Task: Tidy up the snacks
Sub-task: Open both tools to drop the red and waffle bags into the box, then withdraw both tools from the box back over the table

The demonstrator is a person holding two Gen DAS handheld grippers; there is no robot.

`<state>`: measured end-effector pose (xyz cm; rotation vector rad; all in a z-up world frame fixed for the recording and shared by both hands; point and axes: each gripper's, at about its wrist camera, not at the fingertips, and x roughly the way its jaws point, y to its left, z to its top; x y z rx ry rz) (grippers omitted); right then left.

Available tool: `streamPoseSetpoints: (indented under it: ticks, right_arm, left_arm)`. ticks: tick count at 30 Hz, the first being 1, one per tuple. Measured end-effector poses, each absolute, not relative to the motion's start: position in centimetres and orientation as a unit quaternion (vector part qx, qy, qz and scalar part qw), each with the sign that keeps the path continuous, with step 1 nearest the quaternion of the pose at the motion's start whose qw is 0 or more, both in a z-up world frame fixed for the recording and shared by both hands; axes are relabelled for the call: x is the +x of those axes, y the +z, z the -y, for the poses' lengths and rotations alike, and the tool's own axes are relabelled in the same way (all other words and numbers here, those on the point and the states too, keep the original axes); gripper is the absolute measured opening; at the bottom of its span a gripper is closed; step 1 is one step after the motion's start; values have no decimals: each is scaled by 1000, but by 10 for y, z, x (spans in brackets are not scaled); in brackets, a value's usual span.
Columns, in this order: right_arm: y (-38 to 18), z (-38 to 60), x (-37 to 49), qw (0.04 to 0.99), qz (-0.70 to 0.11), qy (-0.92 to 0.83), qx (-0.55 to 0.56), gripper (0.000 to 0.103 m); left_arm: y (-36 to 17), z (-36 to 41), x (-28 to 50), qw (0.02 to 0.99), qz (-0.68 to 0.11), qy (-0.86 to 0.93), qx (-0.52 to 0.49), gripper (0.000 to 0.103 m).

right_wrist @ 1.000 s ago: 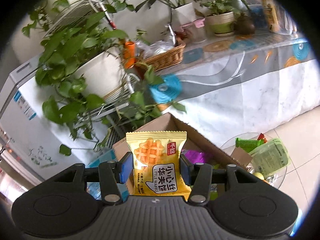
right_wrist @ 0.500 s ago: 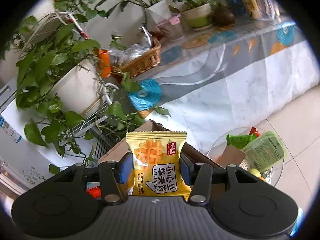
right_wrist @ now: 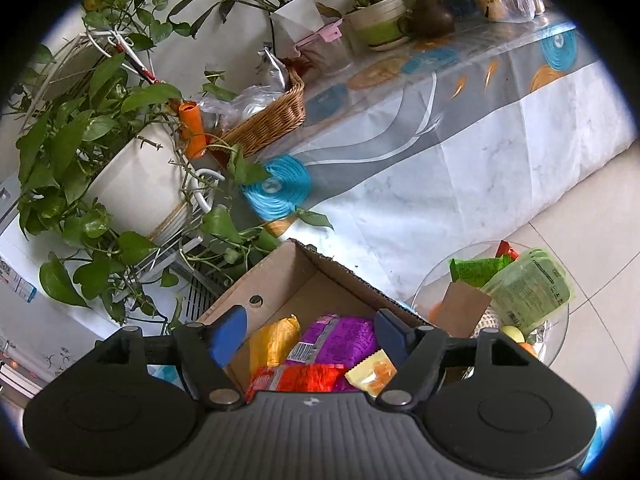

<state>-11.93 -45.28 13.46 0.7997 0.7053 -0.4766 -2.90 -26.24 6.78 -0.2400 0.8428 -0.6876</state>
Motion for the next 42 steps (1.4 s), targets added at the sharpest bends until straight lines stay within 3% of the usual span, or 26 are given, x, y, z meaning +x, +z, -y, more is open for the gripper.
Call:
streamPoseSetpoints:
  ticks: [25,42]
  right_arm:
    - [136,391,-85,859,-394,-100,310,78]
    - [138,320,-82,871,-428,-7,242,83]
  left_arm:
    - [58,128,-8,872,-409,-255,-84,94]
    - [21,82,-12,887,-407,-217,20,94]
